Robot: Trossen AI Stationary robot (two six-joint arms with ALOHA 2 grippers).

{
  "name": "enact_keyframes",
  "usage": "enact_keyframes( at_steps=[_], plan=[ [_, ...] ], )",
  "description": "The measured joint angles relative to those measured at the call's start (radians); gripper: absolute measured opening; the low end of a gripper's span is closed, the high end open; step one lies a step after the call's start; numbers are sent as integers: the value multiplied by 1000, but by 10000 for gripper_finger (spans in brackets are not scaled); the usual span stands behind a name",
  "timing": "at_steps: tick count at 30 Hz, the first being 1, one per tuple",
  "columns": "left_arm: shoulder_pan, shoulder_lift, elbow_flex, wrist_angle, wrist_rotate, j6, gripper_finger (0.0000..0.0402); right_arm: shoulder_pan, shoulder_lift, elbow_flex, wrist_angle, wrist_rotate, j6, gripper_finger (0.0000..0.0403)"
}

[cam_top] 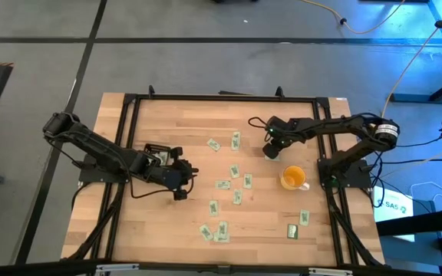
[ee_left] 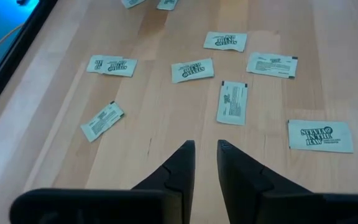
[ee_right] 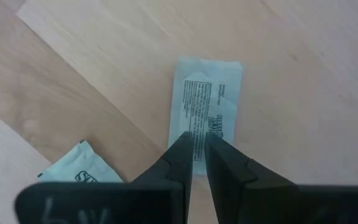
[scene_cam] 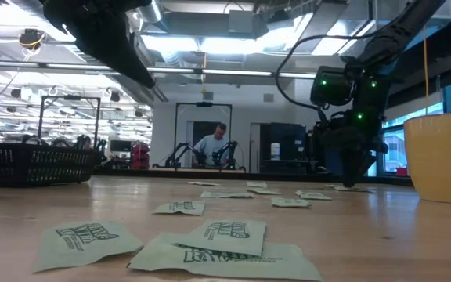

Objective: Pick and place Stevia / Truvia into bins
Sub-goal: Put the stevia packet into the black bin

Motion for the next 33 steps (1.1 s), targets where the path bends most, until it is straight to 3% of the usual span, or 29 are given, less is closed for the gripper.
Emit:
enact_keyframes(
  at_steps=[17,23,33],
  plan=[
    [0,0,0,0,0,0,60,0,2,-7,14,9,-79,48],
    [0,0,0,0,0,0,63,-2,2,-6,14,-38,-82,51],
    [0,0,0,0,0,0,65,-7,3,-6,16,-55,-78,97]
  ],
)
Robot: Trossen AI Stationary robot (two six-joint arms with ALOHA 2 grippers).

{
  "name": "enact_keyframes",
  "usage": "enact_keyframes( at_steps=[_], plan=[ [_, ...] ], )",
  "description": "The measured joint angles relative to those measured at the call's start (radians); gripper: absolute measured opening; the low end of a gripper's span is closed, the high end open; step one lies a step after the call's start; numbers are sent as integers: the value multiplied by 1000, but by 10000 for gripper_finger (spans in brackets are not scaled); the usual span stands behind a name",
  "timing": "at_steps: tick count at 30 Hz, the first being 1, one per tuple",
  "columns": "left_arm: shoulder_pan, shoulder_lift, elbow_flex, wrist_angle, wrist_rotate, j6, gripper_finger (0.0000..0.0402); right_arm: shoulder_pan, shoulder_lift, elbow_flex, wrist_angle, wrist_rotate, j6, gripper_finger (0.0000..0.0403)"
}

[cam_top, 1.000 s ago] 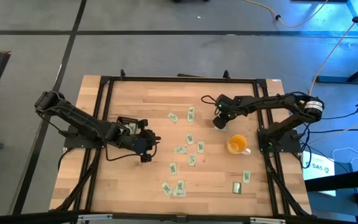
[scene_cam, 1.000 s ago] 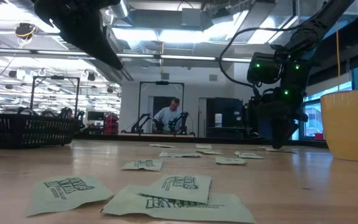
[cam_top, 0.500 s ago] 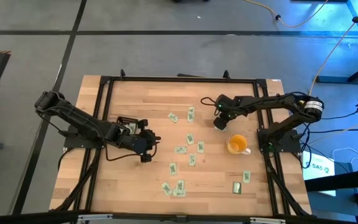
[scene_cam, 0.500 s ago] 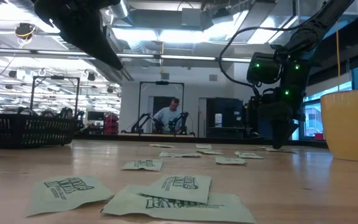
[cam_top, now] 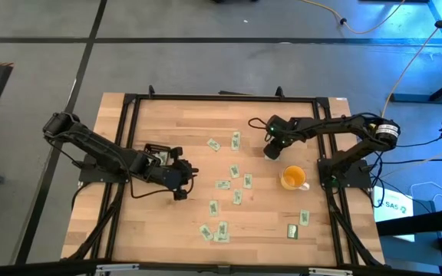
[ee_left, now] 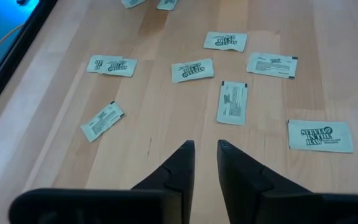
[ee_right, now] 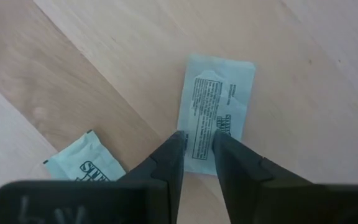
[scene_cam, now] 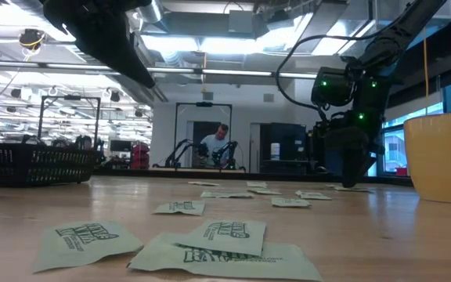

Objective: Pick and place Stevia / Truvia into bins
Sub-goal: Put the stevia packet into the black bin

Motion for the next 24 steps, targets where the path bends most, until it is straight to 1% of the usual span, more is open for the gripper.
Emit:
enact_keyframes(
  at_steps=[3,8,12,20,24],
  plan=[
    [0,0,0,0,0,0,66,1,1,0,0,28,0,100],
    [0,0,0,0,0,0,61,2,1,0,0,36,-1,95],
    [0,0,0,0,0,0,62,1,1,0,-1,44,-4,72],
    [0,0,0,0,0,0,64,1,0,-1,12,52,-29,13],
    [0,0,0,0,-1,0,61,1,1,6,25,54,-31,7]
  ],
)
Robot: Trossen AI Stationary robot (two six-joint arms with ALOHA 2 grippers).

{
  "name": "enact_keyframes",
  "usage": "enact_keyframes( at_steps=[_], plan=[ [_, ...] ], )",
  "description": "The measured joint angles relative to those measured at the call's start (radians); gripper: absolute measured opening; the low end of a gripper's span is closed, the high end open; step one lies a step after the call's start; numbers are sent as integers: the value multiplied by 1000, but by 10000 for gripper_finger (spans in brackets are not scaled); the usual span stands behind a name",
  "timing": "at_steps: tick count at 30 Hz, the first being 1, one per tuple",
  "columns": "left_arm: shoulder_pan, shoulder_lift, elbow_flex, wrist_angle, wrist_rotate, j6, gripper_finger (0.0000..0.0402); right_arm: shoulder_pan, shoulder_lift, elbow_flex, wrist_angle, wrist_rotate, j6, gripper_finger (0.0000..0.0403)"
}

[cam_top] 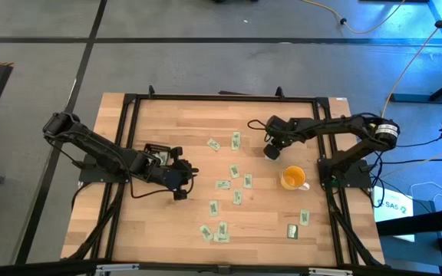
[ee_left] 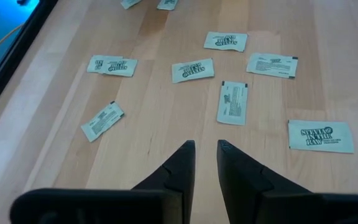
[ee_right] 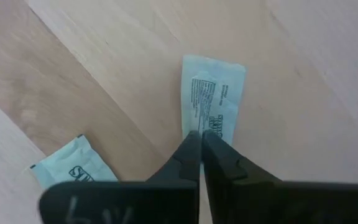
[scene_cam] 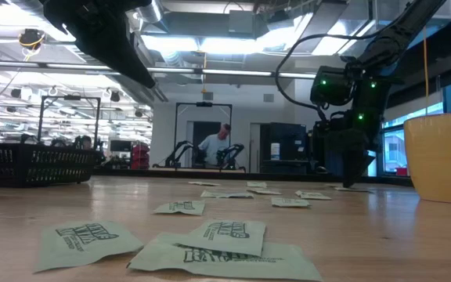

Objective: Pick and place Stevia / Truvia into bins
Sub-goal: Put the stevia packet into the black bin

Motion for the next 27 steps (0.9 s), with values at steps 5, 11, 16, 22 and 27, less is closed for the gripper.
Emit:
enact_keyframes(
  at_steps=[5,11,16,22,27],
  plan=[
    [0,0,0,0,-28,9,70,11,7,48,-6,-72,-28,8],
    [11,0,0,42,-26,43,98,61,6,100,157,-375,-56,3],
    [46,3,0,76,-7,75,122,134,5,101,482,-739,-50,2],
    [89,60,0,218,99,189,136,259,2,104,847,-905,10,2],
    [110,131,0,437,183,328,138,330,1,104,921,-905,24,2]
  ],
)
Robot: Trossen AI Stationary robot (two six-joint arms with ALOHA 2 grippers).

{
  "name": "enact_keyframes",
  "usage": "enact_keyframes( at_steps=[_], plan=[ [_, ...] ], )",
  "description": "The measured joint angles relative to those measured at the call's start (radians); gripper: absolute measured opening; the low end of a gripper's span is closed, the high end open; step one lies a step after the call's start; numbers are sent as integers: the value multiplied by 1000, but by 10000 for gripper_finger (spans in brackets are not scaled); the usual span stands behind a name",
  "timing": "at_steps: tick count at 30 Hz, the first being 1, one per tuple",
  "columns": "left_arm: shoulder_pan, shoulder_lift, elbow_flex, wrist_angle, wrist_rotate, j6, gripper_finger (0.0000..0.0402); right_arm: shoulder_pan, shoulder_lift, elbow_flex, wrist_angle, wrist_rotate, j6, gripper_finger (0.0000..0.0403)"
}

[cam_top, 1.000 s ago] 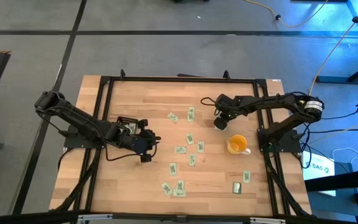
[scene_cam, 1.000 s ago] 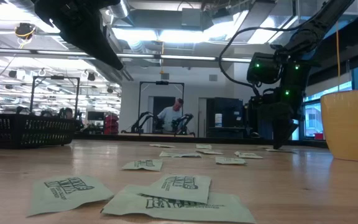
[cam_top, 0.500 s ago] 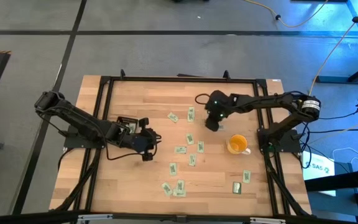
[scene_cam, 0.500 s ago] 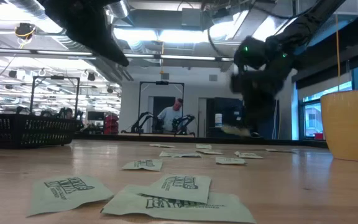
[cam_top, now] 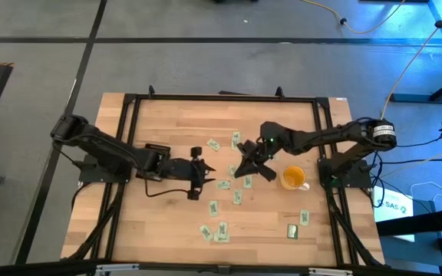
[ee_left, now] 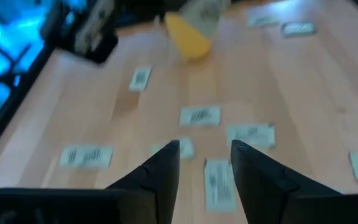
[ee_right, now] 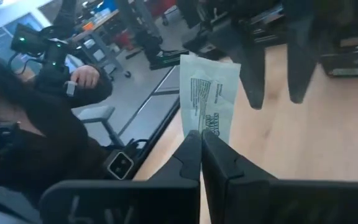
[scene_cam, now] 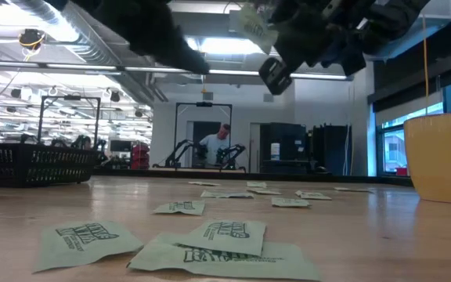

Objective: Pick and place Stevia / Truvia into bins
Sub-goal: Put the stevia packet into the black bin

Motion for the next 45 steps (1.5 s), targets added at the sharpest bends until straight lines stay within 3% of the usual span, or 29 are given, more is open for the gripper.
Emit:
enact_keyframes(
  at_steps=[9,14,29,35,42,45],
  plan=[
    [44,66,1,271,161,92,139,47,-1,0,0,3,7,2],
    [62,89,1,341,245,107,136,47,-1,0,0,4,8,2],
    [65,95,0,444,246,189,127,47,-2,1,-2,15,10,2],
    [65,95,0,438,246,206,90,47,-2,1,-3,16,4,2],
    [65,95,0,428,246,215,14,47,-2,1,-3,48,-20,20],
    [65,95,0,411,246,215,5,45,-2,1,-5,48,-21,29]
  ],
)
